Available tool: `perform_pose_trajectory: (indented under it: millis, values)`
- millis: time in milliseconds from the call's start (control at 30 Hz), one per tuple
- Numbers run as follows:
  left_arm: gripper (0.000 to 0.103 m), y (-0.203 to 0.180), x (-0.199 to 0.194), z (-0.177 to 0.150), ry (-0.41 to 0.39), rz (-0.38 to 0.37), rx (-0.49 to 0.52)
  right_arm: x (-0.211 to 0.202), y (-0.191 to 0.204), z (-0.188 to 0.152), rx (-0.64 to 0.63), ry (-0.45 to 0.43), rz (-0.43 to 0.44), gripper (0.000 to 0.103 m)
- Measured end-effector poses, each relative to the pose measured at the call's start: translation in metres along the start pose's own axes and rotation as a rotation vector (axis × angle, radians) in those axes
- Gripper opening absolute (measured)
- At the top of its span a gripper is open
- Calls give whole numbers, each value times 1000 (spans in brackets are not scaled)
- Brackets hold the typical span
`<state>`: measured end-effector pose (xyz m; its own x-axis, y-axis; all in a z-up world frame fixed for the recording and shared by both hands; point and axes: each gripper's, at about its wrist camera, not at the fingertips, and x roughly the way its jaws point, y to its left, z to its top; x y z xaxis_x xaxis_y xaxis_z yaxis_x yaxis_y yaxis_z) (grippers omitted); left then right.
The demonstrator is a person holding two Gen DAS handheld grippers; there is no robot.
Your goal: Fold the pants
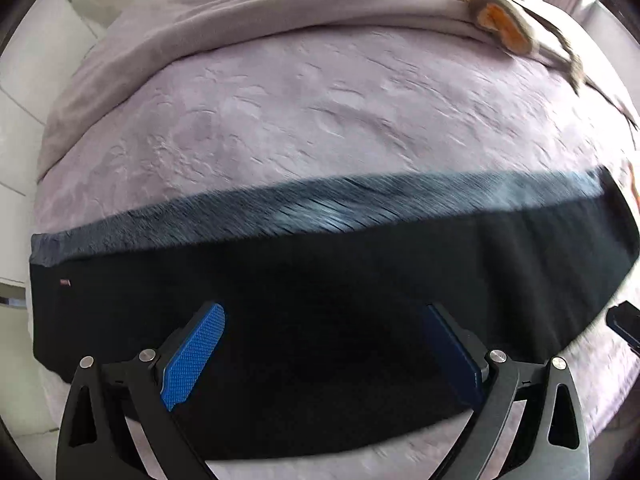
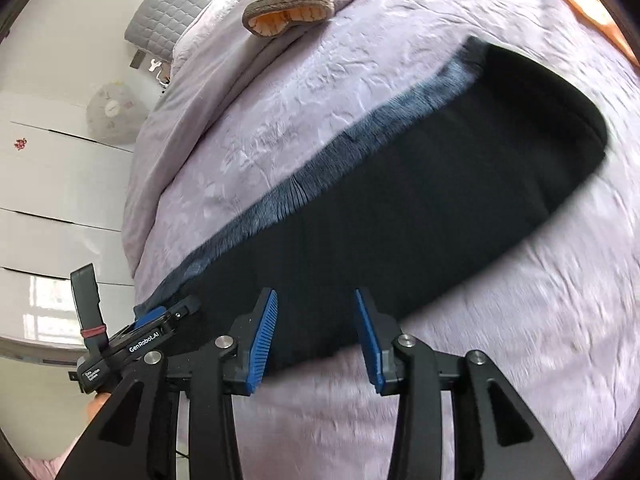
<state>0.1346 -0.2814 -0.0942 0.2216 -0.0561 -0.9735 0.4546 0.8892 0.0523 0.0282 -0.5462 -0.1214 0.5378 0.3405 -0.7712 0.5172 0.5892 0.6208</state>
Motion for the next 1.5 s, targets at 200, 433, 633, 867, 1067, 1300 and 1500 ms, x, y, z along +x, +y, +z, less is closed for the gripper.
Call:
perform_pose_trajectory:
  millis: [200,433,633,867,1067,1300,1500]
  values:
    - [100,-43,-18,-19,24,-27,54,-23,-22,-13,37,13,-4,44]
    - [100,-86,-25,-20,25,-21,89,-58,-56,-4,53,-25,-21,44]
    - [100,-119,-19,-5,-1,-26,75,-78,-96,24,88,-91,-78,44]
    - [100,-155,16,8,-33,-3,77,-65,-143,52,178,-139,-101,44]
    - [100,-158,29,-2,-64,7,76,-66,-155,57,157,-203,-12,20]
    - [101,-162,32,-5,-79,21,103,-55,-178,46,225,-182,-29,22]
    - [102,-159,33,-4,-92,20,102,-69,-183,26,286,-204,98,32]
